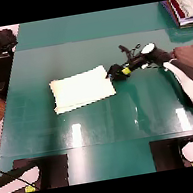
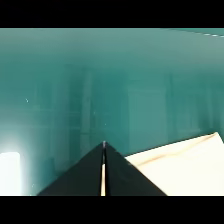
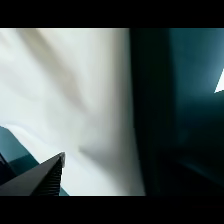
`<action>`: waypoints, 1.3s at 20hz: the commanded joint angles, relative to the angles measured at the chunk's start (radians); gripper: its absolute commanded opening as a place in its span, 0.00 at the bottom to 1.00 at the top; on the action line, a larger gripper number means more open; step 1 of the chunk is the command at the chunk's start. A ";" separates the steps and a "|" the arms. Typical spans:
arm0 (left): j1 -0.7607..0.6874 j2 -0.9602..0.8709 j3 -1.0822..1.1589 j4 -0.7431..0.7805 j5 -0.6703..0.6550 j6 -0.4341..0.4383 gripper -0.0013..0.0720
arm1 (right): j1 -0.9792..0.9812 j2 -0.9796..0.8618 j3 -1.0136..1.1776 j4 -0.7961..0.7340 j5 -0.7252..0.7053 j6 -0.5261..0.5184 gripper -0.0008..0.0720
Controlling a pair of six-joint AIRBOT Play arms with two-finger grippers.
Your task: Fold the shirts.
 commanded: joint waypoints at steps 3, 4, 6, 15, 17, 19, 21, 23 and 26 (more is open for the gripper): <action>0.000 0.000 0.001 -0.011 -0.023 0.000 0.05 | 0.138 -0.137 0.149 0.036 0.043 0.002 0.60; 0.000 0.000 0.001 -0.011 -0.031 0.000 0.05 | 0.153 -0.146 0.169 0.034 0.042 0.000 0.42; 0.000 0.000 0.001 -0.023 -0.045 0.000 0.05 | 0.161 -0.145 0.203 0.032 0.025 -0.021 0.04; -0.206 0.000 0.001 -0.074 -0.001 0.041 0.05 | -0.185 0.094 0.284 -0.206 -0.030 0.078 0.04; -0.255 0.000 0.001 -0.075 0.036 0.045 0.05 | -0.341 0.170 0.284 -0.279 -0.032 0.117 0.04; -0.293 0.000 0.001 -0.075 0.071 0.045 0.05 | -0.500 0.225 0.284 -0.286 -0.033 0.118 0.04; -0.324 0.000 0.001 -0.075 0.104 0.044 0.05 | -0.645 0.256 0.284 -0.286 -0.031 0.119 0.04; -0.348 0.000 0.001 -0.075 0.126 0.044 0.05 | -0.758 0.258 0.284 -0.281 -0.014 0.119 0.04; -0.363 0.000 0.001 -0.080 0.151 0.043 0.05 | -0.857 0.237 0.283 -0.278 0.003 0.118 0.04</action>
